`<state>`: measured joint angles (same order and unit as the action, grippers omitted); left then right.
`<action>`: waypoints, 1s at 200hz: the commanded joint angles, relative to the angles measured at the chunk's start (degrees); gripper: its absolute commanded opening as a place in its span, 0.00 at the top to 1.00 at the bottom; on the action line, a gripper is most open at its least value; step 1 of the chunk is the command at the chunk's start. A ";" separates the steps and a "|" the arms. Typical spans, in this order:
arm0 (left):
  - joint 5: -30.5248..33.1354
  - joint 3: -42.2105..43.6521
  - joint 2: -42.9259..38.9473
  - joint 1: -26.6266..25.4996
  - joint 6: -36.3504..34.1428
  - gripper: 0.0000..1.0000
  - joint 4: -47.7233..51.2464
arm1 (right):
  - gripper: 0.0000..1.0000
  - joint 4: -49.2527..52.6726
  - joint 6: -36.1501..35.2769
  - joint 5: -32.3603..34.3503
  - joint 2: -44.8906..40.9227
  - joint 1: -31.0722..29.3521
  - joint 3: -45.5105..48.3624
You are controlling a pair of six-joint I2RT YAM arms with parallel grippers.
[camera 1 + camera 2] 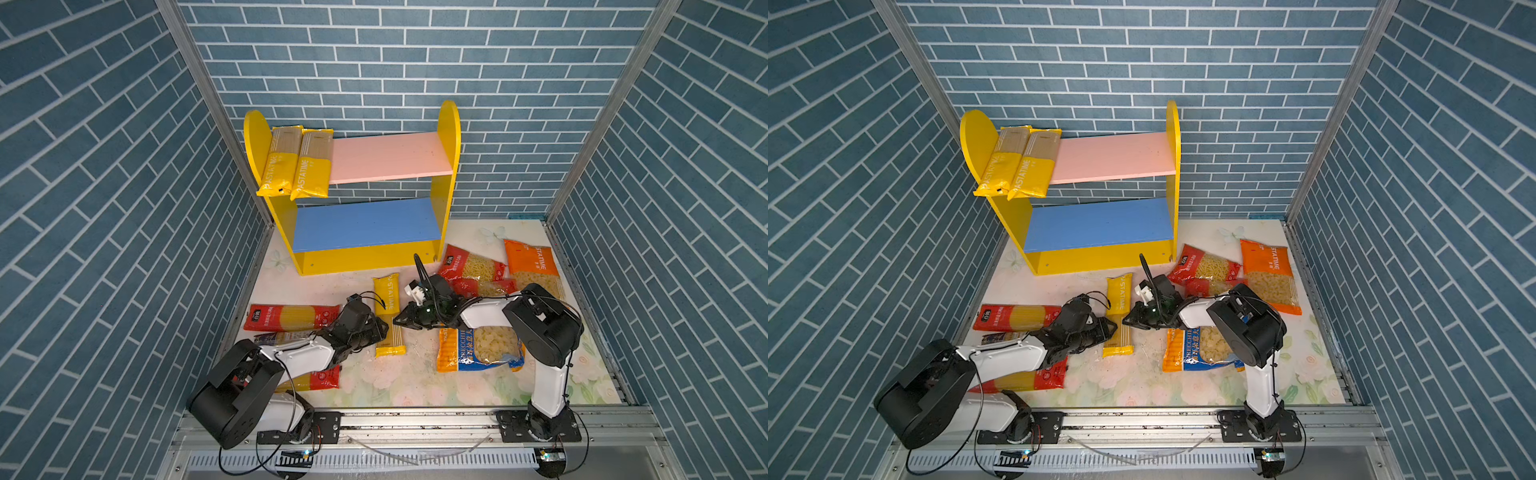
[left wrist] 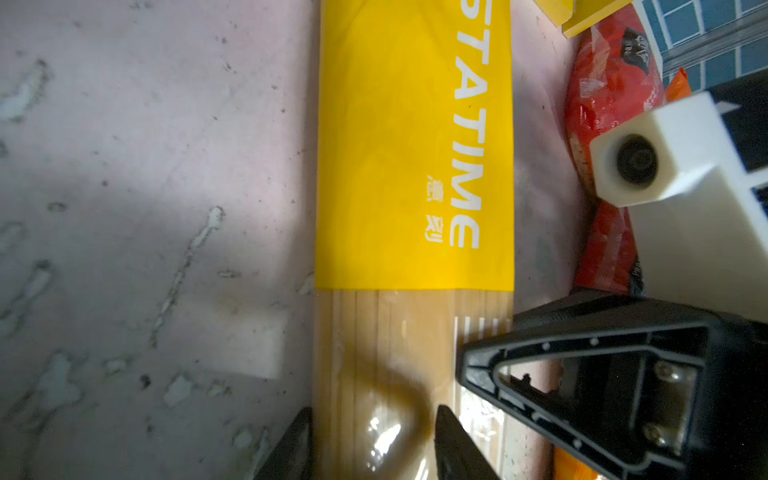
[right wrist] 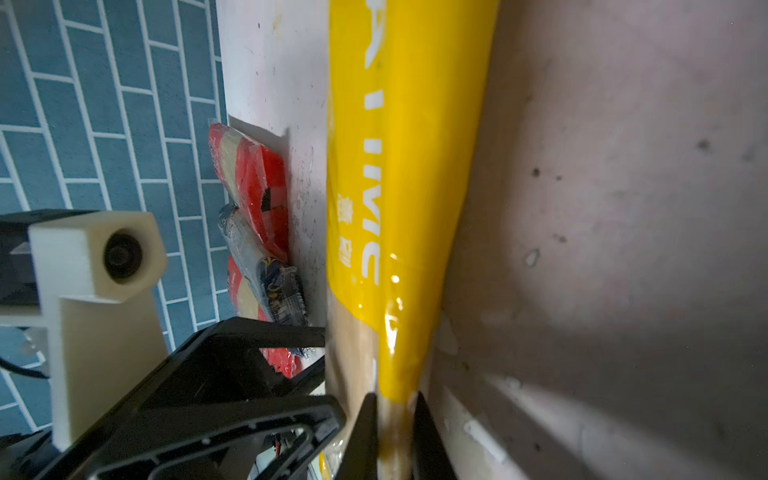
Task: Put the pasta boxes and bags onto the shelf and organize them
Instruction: 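Grasp the third yellow spaghetti pack with right gripper while left approaches, then grasp the pack with left gripper beside the right gripper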
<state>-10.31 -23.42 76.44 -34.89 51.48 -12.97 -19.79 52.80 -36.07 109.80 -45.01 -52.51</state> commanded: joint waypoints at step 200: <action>-14.47 -11.50 -28.59 12.58 2.28 0.00 5.57 | 1.00 11.21 -12.75 0.23 -33.77 -0.07 -6.09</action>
<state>-20.29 -32.60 48.47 -23.66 50.61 -4.62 -3.01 46.35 -32.36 82.37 -44.95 -50.96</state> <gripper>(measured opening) 0.995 0.109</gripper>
